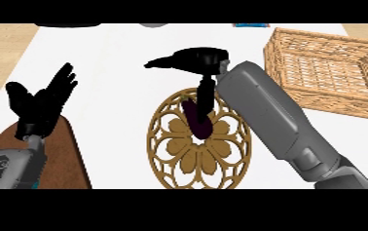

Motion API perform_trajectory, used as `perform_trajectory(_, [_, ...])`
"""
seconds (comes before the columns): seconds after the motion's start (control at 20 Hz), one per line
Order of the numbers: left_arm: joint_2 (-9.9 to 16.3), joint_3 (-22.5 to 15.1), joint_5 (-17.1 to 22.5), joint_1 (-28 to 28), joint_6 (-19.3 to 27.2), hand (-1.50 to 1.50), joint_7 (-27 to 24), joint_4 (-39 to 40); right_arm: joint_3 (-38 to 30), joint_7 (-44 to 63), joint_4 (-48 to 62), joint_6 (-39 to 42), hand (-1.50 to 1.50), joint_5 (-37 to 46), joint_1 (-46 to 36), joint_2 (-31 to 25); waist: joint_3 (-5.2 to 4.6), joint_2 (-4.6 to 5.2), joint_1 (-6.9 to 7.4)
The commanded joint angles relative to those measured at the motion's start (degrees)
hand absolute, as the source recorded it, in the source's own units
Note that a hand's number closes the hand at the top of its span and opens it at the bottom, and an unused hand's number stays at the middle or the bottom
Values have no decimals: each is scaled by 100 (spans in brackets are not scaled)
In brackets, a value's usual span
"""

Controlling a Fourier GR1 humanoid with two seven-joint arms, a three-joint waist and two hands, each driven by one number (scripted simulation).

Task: Pick the eggplant from the placemat and place it in the basket

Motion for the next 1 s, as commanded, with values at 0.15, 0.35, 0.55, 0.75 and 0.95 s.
perform_trajectory(0.15, [-113,29,-200,30,110,0,284,-419,257,-450,494,-116,-150,815,212,95,1,-9,20])
perform_trajectory(0.35, [-196,78,-235,-211,-18,0,312,-107,488,-594,924,-410,-150,1274,350,483,0,5,12])
perform_trajectory(0.55, [-186,288,-217,-476,-116,0,251,206,410,-842,1649,-520,-150,1614,-5,604,-1,29,48])
perform_trajectory(0.75, [-355,278,-392,-94,-221,0,-86,243,123,-1081,1178,-30,-150,1688,24,229,-2,-5,-15])
perform_trajectory(0.95, [-289,409,-393,-272,-262,0,137,127,-59,-1381,1769,-416,-150,1858,-76,597,-1,6,10])
